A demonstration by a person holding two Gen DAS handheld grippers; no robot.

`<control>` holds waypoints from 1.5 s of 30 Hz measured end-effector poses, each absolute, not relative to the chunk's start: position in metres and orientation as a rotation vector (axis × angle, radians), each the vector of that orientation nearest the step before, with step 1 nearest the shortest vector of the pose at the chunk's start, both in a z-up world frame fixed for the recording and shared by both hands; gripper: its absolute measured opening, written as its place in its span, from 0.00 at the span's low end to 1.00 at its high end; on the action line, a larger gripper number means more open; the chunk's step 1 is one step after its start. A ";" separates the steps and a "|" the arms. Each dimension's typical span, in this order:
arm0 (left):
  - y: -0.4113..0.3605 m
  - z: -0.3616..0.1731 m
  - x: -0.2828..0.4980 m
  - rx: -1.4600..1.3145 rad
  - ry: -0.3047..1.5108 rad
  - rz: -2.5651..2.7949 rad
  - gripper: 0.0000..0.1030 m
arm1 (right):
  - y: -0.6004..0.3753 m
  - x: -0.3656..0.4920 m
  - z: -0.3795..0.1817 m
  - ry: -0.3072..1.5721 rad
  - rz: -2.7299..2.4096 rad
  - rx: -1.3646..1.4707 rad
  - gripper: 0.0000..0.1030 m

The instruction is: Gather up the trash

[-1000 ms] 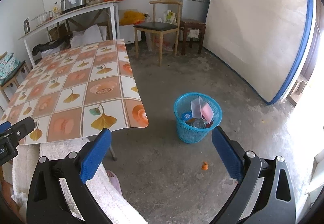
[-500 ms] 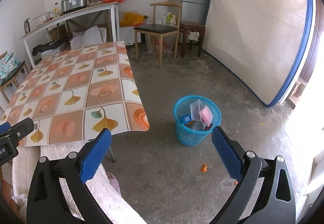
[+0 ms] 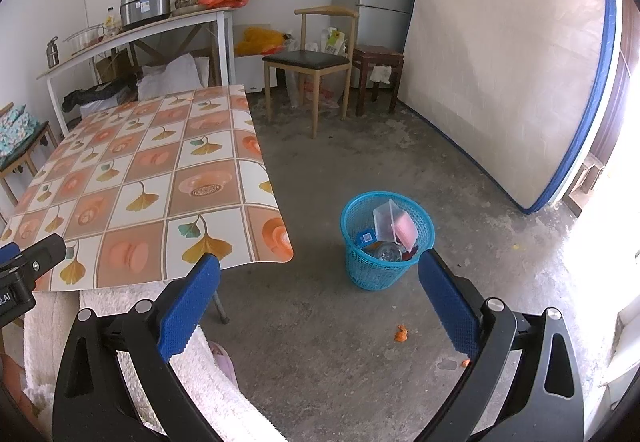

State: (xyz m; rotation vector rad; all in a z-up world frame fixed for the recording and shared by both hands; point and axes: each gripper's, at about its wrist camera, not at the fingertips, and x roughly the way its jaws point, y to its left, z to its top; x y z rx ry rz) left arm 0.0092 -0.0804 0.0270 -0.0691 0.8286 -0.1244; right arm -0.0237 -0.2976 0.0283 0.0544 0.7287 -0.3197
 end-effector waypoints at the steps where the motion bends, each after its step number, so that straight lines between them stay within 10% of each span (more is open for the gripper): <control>1: -0.080 0.027 0.009 -0.069 0.829 -0.125 0.92 | -0.298 -0.024 0.029 0.728 -0.320 0.054 0.94; 45: -0.081 0.027 0.009 -0.064 0.833 -0.126 0.92 | -0.302 -0.024 0.028 0.731 -0.329 0.063 0.94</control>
